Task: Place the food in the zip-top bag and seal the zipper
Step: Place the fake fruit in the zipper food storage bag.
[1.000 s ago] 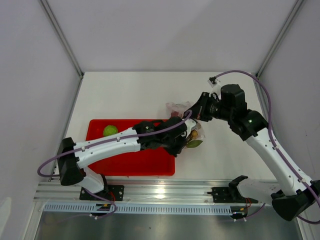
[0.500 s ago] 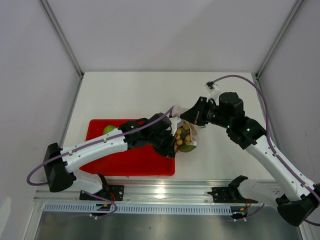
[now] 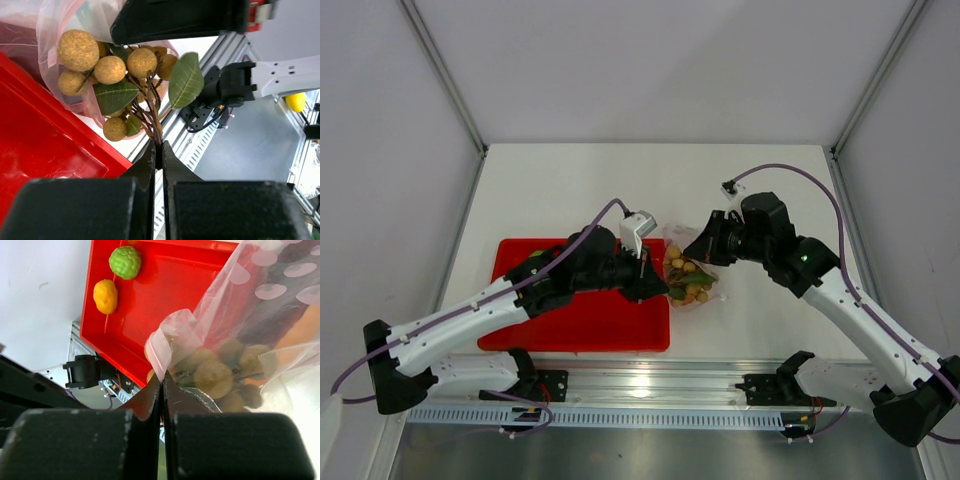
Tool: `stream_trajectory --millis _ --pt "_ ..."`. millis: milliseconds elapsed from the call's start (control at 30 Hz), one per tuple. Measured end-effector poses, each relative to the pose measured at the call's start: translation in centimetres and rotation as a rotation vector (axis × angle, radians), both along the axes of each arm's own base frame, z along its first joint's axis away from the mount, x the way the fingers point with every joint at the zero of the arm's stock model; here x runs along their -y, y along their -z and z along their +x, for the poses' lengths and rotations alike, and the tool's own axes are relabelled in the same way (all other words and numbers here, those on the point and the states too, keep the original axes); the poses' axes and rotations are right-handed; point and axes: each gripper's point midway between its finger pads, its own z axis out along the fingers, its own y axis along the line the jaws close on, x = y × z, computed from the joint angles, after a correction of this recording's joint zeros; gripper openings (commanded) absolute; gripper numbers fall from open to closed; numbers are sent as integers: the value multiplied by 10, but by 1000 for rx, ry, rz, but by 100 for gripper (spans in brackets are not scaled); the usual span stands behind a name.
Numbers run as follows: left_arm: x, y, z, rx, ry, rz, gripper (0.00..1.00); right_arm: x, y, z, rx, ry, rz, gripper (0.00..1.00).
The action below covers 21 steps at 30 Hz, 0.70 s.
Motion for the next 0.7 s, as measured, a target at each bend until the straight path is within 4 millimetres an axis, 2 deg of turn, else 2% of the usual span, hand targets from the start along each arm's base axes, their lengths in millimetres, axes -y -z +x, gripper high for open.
stream_trajectory --millis 367,533,700 --pt "19 55 9 -73 -6 144 1 -4 -3 -5 -27 -17 29 0" --pt "25 60 11 -34 -67 174 1 -8 -12 -5 -51 2 72 0" --pt "35 60 21 -9 -137 192 1 -9 -17 -1 -65 41 100 0"
